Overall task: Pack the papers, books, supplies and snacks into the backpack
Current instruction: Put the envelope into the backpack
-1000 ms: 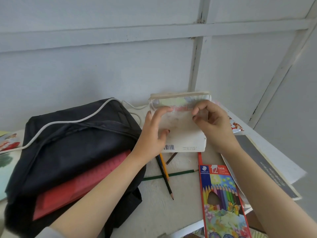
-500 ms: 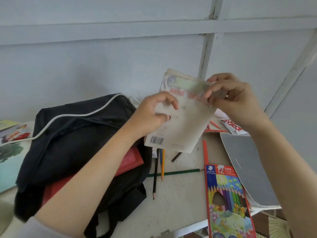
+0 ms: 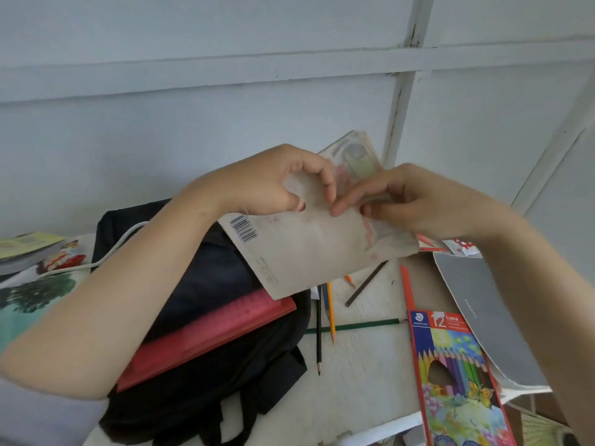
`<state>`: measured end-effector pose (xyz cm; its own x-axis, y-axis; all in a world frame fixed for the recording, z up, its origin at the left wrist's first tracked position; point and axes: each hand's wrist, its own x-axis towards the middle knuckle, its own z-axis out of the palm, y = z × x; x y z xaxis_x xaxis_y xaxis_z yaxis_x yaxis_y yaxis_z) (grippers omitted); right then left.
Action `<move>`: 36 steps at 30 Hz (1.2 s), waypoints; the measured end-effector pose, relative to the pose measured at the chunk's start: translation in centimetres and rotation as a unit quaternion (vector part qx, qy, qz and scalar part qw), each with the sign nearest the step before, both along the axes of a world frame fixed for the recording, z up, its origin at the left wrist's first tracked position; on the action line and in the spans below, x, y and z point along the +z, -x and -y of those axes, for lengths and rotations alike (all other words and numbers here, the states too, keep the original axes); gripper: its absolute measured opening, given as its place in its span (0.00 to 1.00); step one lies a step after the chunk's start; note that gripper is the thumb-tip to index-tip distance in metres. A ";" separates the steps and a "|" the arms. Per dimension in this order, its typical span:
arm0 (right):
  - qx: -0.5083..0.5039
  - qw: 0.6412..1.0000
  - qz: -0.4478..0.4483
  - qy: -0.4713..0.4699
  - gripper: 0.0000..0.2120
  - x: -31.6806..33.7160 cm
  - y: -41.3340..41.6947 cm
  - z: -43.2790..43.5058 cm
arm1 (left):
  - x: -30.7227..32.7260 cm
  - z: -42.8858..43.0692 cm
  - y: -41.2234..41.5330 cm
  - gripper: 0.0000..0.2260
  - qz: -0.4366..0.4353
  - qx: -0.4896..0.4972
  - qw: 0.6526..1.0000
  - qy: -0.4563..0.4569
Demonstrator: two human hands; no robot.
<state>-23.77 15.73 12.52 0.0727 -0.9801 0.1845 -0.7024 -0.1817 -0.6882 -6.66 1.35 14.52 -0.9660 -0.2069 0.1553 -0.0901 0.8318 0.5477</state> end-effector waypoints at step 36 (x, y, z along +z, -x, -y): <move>-0.391 0.699 0.593 0.080 0.20 -11.9 -16.5 -4.5 | -15.7 7.3 -16.6 0.26 0.003 0.068 0.919 0.387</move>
<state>-7.28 20.19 0.61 -0.7714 -0.5941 -0.2279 0.4176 -0.2023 -0.8858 9.93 -5.97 -1.20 -0.9405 -0.1557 0.3020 -0.2236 0.9529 -0.2050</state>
